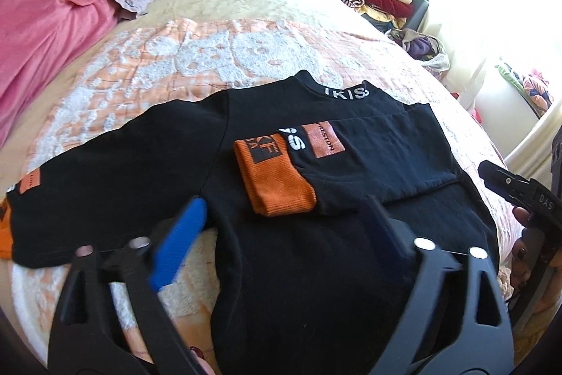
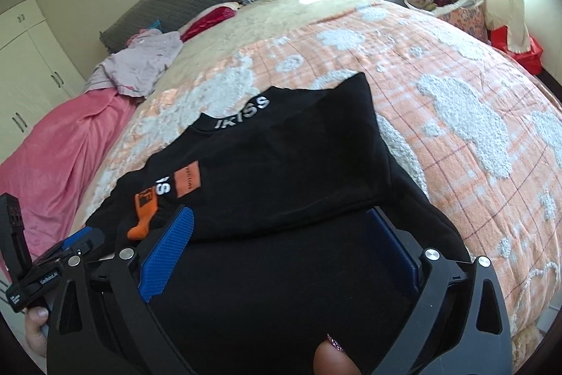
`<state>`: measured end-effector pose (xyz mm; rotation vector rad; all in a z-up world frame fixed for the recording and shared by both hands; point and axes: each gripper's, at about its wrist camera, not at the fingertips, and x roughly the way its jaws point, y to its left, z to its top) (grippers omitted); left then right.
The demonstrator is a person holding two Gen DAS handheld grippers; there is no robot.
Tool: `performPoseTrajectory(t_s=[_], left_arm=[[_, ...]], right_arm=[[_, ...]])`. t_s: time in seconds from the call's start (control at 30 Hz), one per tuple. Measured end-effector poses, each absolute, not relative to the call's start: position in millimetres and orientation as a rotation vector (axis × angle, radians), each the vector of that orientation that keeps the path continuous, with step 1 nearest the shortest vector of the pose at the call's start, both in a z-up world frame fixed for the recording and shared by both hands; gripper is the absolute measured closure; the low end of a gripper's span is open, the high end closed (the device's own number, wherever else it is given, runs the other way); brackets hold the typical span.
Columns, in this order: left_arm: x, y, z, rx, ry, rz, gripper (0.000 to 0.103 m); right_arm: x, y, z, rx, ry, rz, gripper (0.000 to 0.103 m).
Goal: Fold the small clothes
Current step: 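Move the left tool to the orange cuff of the other sleeve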
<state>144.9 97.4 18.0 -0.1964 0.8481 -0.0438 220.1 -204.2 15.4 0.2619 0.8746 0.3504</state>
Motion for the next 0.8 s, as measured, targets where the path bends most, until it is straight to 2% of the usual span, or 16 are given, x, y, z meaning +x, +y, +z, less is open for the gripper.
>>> performPoseTrajectory(t_s=[0.8], left_arm=[[96.8,144.0,18.6,-0.208,0.790,0.137,0.010]], right_arm=[[192.4,-134.7,42.9,0.130,0.836,0.481,0.005]])
